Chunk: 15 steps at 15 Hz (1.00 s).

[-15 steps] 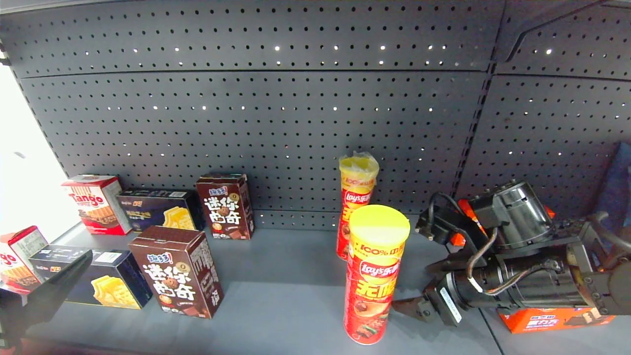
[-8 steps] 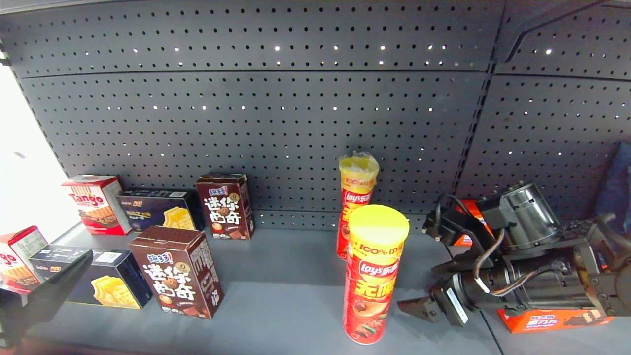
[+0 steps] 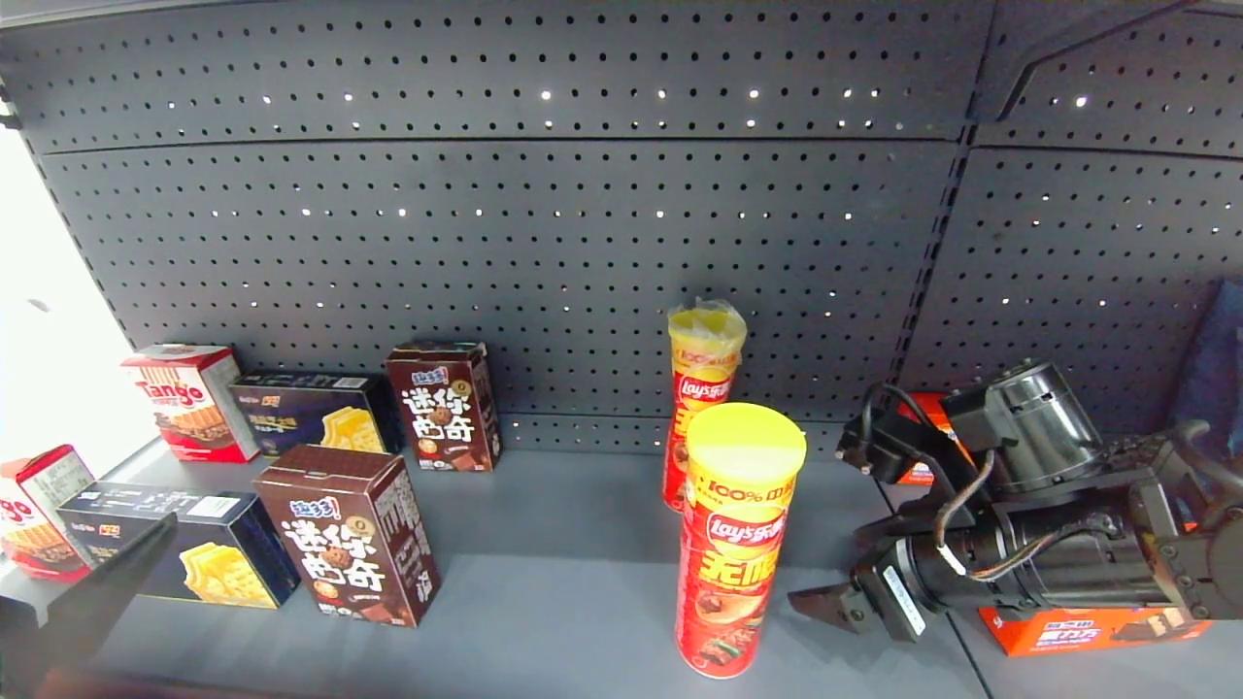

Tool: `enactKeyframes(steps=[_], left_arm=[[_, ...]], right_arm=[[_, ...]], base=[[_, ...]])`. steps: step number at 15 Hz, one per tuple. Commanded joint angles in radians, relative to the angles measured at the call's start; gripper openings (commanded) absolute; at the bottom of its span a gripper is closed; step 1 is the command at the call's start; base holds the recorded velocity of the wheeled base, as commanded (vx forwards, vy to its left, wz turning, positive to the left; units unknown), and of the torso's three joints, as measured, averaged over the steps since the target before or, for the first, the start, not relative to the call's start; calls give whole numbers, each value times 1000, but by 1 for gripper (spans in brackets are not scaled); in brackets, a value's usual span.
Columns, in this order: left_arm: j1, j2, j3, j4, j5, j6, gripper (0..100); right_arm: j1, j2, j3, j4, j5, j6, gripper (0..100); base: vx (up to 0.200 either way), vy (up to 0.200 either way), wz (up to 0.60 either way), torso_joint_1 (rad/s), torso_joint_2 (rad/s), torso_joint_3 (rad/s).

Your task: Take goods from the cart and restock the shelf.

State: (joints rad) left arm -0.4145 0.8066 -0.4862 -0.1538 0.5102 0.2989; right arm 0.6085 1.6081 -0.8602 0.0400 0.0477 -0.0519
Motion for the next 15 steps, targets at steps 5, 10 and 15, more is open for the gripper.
enactKeyframes(steps=[5,10,15], left_arm=[[0,-15,3,-1,1,0,100],[0,-15,3,-1,-1,0,100],[-1,-15,3,-1,-1,0,100]], right_arm=[[7,46,-29,-2,0,0,100],[11,67,-46,-2,0,0,100],[30,75,-46,0,0,0,100]], base=[[0,0,0,0,0,0],[0,0,0,0,0,0],[0,0,0,0,0,0]])
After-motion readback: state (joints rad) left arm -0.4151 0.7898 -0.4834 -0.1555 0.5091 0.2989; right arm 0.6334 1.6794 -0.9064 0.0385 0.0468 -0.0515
